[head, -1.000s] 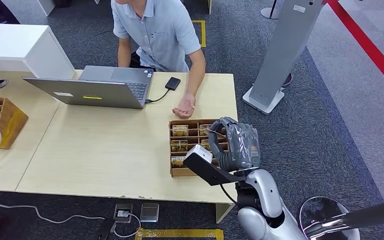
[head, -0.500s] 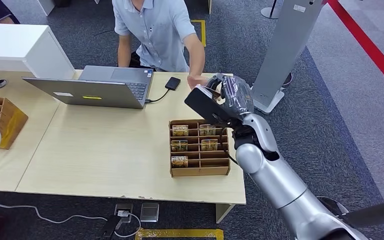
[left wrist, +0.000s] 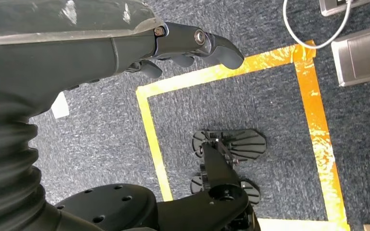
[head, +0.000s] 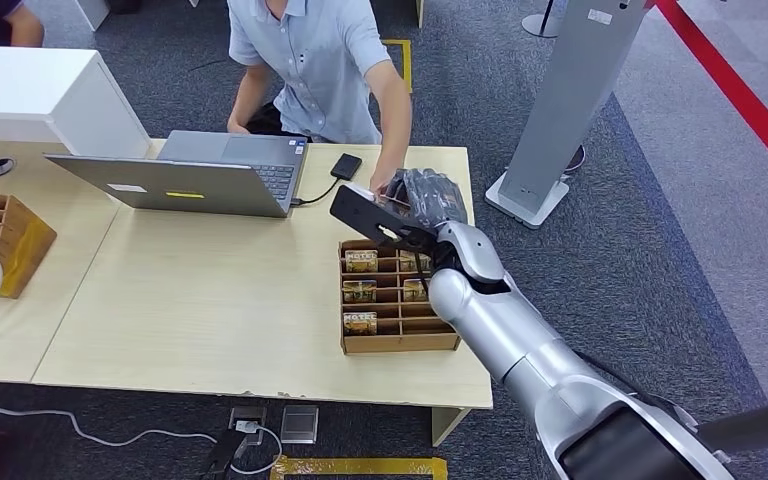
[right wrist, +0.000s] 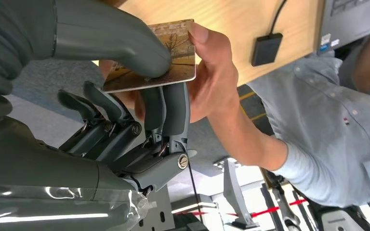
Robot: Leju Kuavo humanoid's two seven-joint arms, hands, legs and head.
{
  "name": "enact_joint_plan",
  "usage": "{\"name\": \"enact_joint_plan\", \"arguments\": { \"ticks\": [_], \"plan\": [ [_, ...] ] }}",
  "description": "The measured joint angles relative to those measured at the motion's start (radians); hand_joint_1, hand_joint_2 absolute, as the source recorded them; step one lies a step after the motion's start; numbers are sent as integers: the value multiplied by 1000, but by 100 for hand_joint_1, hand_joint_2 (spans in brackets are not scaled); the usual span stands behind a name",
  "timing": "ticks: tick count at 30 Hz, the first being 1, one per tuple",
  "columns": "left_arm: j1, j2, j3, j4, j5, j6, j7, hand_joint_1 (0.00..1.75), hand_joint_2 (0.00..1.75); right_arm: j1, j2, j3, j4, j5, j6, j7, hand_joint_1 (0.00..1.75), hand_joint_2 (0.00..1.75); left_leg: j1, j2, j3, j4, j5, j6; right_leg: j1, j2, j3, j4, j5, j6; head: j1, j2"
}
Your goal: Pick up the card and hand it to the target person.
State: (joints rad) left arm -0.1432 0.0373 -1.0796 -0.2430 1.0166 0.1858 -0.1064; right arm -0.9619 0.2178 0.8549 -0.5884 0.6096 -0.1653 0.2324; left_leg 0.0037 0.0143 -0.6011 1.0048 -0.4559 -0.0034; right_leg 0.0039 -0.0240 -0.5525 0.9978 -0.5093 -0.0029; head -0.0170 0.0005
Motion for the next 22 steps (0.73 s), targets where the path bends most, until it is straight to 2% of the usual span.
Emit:
{"name": "enact_joint_plan", "arguments": {
  "ticks": [15,22],
  "plan": [
    [1,0,0,0,-14,-2,-6,0,175,-9,11,21,108,0,-38,-4,0,175,0,0,0,0,0,0,0,0,0,0,0,0,0,0],
    [12,0,0,1,-4,16,-32,0,175,-36,11,20,97,-27,-112,-35,0,175,0,1,0,0,0,0,0,0,0,0,0,0,0,0]
  ]
}}
